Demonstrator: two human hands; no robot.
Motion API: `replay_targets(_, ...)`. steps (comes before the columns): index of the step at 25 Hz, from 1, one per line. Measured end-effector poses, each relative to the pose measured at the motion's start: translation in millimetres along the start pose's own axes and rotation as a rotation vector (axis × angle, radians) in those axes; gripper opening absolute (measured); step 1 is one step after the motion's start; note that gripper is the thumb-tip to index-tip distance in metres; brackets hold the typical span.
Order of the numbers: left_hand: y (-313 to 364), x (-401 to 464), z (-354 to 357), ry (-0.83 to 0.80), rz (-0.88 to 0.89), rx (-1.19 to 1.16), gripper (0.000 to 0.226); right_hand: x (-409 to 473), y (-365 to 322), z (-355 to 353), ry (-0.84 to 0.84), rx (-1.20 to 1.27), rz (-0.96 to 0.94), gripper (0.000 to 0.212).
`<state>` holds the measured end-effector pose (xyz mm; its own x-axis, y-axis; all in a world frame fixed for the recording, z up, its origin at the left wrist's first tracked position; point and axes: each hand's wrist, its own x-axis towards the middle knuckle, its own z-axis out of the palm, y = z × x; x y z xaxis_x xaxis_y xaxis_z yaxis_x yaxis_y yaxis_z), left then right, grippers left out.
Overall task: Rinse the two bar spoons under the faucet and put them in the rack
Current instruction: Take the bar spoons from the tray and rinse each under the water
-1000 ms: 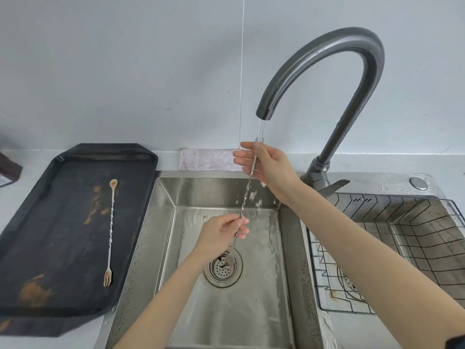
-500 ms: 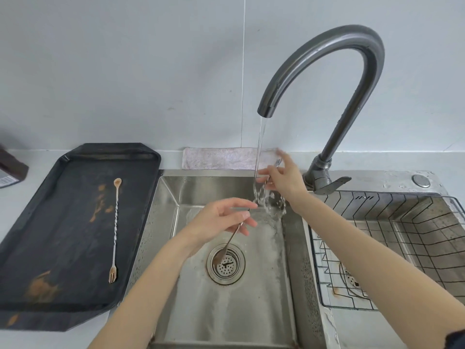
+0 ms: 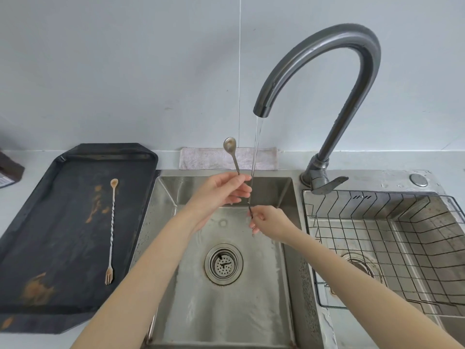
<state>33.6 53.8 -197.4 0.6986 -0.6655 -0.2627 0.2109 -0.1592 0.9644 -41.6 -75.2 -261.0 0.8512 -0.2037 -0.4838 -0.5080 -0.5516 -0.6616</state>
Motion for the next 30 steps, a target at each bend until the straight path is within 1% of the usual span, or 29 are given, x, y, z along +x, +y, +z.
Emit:
replay_targets(2, -2.0, 7.8, 3.8, 0.093, 0.028, 0.218, 0.021, -3.9, -4.7, -4.6, 0.079, -0.065, -0.055, 0.036)
replay_targets(3, -2.7, 11.7, 5.4, 0.122, 0.046, 0.331, 0.024, -5.4, -8.4, -8.2, 0.149, -0.039, -0.088, 0.035)
replay_targets(4, -3.7, 15.1, 6.9, 0.138, 0.063, 0.417, 0.026, -6.8, -13.8, -12.2, 0.227, 0.039, -0.116, 0.034)
replay_targets(6, -3.9, 20.3, 10.1, 0.145, 0.071, 0.510, 0.028, -8.3, -25.3, -22.1, 0.348, 0.290, -0.136, 0.032)
replay_targets(7, -2.7, 21.6, 11.5, 0.145, 0.070, 0.540, 0.029, -8.3, -31.0, -27.7, 0.369, 0.415, -0.138, 0.031)
replay_targets(9, -0.8, 22.7, 14.9, 0.138, 0.080, 0.571, 0.028, -8.4, -42.2, -38.4, 0.353, 0.593, -0.161, 0.028)
replay_targets(12, -2.2, 23.3, 19.5, 0.110, 0.081, 0.590, 0.031, -8.0, -55.2, -47.4, 0.308, 0.716, -0.196, 0.018)
replay_targets(13, -3.6, 23.4, 21.1, 0.090, 0.068, 0.565, 0.033, -8.5, -58.9, -48.6, 0.303, 0.752, -0.199, 0.015)
replay_targets(16, -5.3, 21.0, 27.6, 0.027, -0.001, 0.372, 0.035, -8.8, -64.9, -52.8, 0.308, 0.813, -0.209, 0.010)
replay_targets(20, -9.3, 13.0, 27.8, -0.004, 0.005, 0.275, 0.028, -9.8, -65.6, -59.4, 0.273, 0.824, -0.229, 0.017)
replay_targets(22, -11.9, 7.7, 26.3, -0.011, 0.005, 0.229, 0.028, -8.8, -64.3, -62.2, 0.296, 0.849, -0.226, 0.015)
replay_targets(24, -12.6, 4.1, 25.5, 0.009, 0.005, 0.182, 0.028, -7.8, -64.9, -64.8, 0.340, 0.862, -0.204, 0.015)
replay_targets(26, -12.0, 4.0, 24.7, 0.065, 0.011, 0.107, 0.028, -5.5, -63.4, -64.1, 0.358, 0.852, -0.190, 0.016)
replay_targets(29, -11.1, 4.6, 22.5, 0.112, -0.016, 0.023, 0.025, -6.0, -60.7, -58.8, 0.284, 0.876, -0.215, 0.006)
replay_targets(30, -11.7, 4.5, 22.0, 0.108, -0.030, 0.010, 0.025, -5.2, -59.1, -57.6, 0.265, 0.854, -0.232, 0.011)
